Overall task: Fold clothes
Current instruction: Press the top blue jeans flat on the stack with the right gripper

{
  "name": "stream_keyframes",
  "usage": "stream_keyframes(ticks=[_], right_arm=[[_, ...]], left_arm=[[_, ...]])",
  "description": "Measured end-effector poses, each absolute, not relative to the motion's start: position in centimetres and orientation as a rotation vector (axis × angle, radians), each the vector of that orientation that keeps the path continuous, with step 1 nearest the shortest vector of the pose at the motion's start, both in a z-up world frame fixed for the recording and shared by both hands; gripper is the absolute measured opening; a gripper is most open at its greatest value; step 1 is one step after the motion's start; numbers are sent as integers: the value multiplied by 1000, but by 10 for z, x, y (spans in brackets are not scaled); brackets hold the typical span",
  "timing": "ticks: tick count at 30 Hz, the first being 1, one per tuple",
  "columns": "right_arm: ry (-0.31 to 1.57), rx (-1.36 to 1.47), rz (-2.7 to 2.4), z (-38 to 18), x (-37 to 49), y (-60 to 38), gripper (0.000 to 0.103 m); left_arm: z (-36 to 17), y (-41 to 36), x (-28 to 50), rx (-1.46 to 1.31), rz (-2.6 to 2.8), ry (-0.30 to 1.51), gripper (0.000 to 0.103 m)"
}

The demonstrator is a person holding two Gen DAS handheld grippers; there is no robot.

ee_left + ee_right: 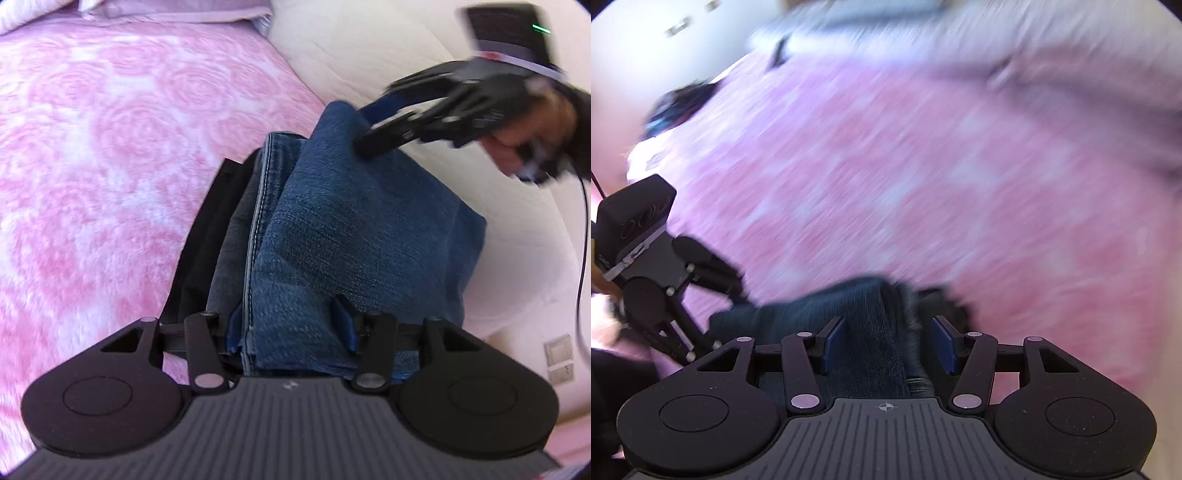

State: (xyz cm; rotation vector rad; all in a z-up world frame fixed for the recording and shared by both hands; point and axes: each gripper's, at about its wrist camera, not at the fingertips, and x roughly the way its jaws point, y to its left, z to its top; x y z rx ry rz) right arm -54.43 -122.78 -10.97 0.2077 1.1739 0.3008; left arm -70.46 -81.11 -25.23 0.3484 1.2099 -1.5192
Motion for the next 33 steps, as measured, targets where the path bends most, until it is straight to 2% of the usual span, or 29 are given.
stream_keyframes(ticks=[1,3,4,8,14,16,19,25,26,29,33], right_arm=[[1195,229,371,-120,-536,-1234,54],[1234,281,436,-140,-523,-1243,76],[1252,309,453,-150,-517,-1247,94],[1303,369,485,-176,-500,-1256,94],[1207,-6,444,-126,-524,-1224,93],[1172,-21,449,-118,-533,-1222,93],[1225,136,493,-134,-529,-1233,79],[1321,596,537,-203,-509,-1276,76],[1322,633,535,-208,-507,-1279,67],[1303,532,522,-182,-515,-1267,46],[1203,358,513,-118,-545,-1244,41]], left_arm=[[-251,-807,-707,346,-1503,1198,46],[-249,-805,-712,349,-1488,1161,46],[-248,-804,-714,350,-1481,1146,46],[-244,-801,-719,371,-1452,1121,47],[-237,-800,-730,418,-1431,1065,48],[-237,-800,-731,419,-1430,1059,48],[-238,-799,-730,419,-1438,1055,48],[-243,-799,-729,403,-1428,1054,48],[-243,-799,-729,402,-1428,1053,48],[-235,-798,-735,436,-1443,1010,48],[-215,-798,-748,467,-1474,880,48]])
